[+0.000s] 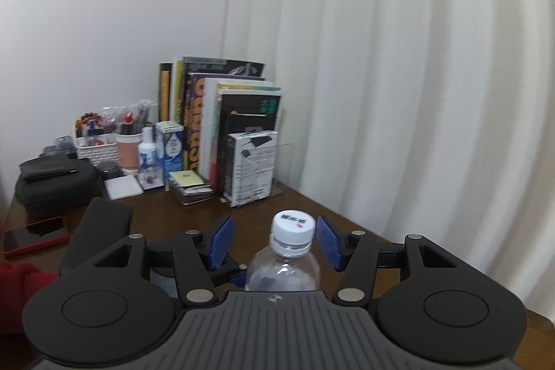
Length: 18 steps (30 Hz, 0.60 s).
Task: Unscrew bottle cap and pour
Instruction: 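Regrip and keep twisting the cap with the right gripper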
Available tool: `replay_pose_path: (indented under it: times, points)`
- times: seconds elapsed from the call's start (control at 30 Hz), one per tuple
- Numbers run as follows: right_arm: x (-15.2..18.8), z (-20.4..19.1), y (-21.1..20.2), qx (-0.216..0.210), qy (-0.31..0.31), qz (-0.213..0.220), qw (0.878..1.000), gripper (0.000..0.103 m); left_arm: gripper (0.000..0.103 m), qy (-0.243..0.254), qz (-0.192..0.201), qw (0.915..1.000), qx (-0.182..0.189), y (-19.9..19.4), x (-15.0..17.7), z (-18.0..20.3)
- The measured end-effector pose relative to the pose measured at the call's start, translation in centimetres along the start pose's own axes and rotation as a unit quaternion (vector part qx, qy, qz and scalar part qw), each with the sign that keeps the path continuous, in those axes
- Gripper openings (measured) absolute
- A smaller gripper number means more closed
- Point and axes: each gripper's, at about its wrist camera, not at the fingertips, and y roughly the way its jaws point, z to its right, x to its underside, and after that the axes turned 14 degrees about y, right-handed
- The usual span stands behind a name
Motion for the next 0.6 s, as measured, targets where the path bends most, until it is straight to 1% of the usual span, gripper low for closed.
replay_pose_path:
  times: [0.07,0.13,0.17,0.2,0.33,0.37,0.43,0.53,0.6]
  points:
    - [0.2,-0.1,0.2,0.026,0.009,0.016,1.0,0.058,0.075,-0.002,0.0,1.0,0.001,0.0,0.0,0.0]
    - [0.5,-0.4,0.3,0.06,0.006,0.037,0.997,0.06,0.078,-0.004,-0.001,1.0,0.003,0.0,0.0,0.0]
    - [0.7,-0.6,0.3,0.077,0.003,0.048,0.996,0.064,0.082,-0.003,-0.001,1.0,0.003,0.0,0.0,0.0]
    - [1.0,-0.9,0.3,0.087,0.0,0.06,0.994,0.066,0.084,-0.003,-0.001,1.0,0.003,0.0,0.0,0.0]
    - [1.2,-0.9,-0.1,0.095,0.021,0.077,0.992,0.066,0.092,-0.011,-0.002,0.9999,0.001,-0.1,0.0,-0.1]
    - [1.2,-0.9,-0.2,0.102,0.021,0.081,0.991,0.066,0.095,-0.013,-0.002,0.9999,0.0,-0.1,0.0,-0.1]
    - [1.3,-1.2,-0.3,0.124,0.022,0.093,0.988,0.066,0.096,-0.018,-0.003,0.9998,-0.002,-0.2,0.0,-0.3]
    - [1.7,-1.4,-0.5,0.111,0.033,0.108,0.987,0.066,0.096,-0.021,-0.004,0.9998,-0.001,-0.2,0.0,-0.4]
    - [1.9,-1.8,-0.4,0.096,0.037,0.116,0.988,0.073,0.096,-0.021,-0.004,0.9998,0.0,-0.3,0.0,-0.4]
